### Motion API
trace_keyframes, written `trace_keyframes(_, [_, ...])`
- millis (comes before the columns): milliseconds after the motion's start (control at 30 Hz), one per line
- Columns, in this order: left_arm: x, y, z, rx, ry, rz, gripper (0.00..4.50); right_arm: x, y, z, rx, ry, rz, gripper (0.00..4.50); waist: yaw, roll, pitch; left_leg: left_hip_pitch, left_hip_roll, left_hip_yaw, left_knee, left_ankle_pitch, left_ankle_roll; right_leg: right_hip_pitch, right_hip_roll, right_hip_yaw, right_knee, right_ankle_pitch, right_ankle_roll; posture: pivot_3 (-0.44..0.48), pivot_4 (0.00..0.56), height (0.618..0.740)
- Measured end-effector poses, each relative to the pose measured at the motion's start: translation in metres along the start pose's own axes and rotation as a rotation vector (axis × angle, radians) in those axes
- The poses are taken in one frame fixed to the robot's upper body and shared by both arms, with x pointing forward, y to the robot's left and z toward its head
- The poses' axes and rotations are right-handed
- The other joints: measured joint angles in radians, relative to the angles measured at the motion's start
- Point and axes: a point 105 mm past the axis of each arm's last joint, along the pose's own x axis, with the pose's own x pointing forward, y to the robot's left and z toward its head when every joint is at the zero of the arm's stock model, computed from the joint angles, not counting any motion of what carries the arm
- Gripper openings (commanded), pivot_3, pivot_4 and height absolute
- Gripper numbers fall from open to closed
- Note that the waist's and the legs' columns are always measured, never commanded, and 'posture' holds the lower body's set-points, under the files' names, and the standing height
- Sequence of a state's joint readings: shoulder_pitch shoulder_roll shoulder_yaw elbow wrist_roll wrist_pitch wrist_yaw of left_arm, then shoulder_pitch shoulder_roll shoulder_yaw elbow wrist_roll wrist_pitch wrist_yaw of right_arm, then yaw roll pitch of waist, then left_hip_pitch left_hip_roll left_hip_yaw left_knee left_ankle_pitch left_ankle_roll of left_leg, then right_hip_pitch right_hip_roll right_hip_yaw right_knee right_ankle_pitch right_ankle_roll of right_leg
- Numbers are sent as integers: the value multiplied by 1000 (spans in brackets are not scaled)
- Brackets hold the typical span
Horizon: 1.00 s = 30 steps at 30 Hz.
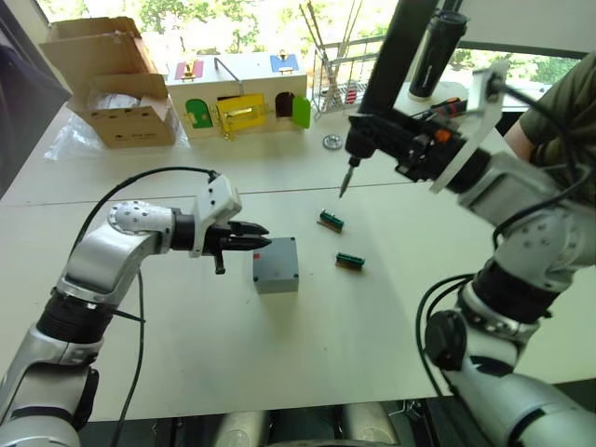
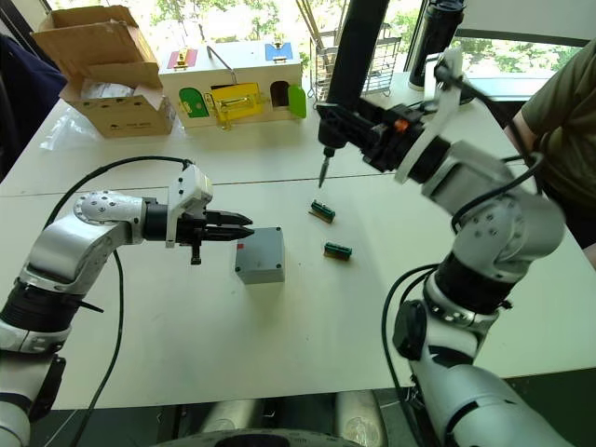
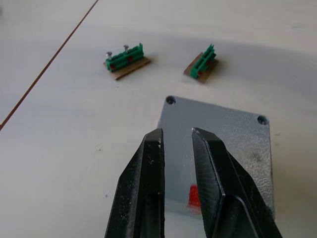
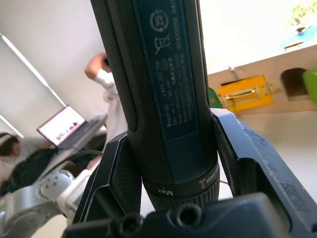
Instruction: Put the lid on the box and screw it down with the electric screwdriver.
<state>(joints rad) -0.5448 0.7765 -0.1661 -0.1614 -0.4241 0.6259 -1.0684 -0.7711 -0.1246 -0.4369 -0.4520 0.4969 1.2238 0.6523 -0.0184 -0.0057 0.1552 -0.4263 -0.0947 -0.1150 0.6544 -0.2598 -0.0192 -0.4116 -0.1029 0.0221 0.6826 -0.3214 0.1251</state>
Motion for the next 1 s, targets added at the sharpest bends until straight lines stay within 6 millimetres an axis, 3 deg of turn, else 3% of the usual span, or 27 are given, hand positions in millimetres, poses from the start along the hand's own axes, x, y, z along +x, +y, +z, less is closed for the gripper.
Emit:
trace_keyframes(100, [-1,-4,-3,-10,15,10,887,10,6,-18,7,-24,2,1809,-7,0,0,0,1,0,-2,0,0,-2,1,0,1,0,0,0,150,740])
trace_keyframes(300, [-5,-7,-7,-31,29,32,3585,23,24,-40,-36,-58,42,1809,-29,0,0,1,1,0,-3,0,0,-3,1,0,1,0,0,0,150,740])
trace_keyframes(600, [-1,-12,-14,-30,42,52,3585,33,36,-78,-80,-1,74,1809,-27,0,0,1,1,0,-3,0,0,-2,1,0,1,0,0,0,150,740])
trace_keyframes(733, [-1,-13,-14,-29,42,49,2357,35,33,-86,-82,1,51,1809,-26,0,0,1,1,0,-3,0,0,-2,1,0,1,0,0,0,150,740])
trace_keyframes(1000, [2,-18,-11,-31,26,27,2357,32,24,-87,-118,-4,4,1809,-27,0,0,1,1,0,-3,0,0,-2,1,0,1,0,0,0,150,740])
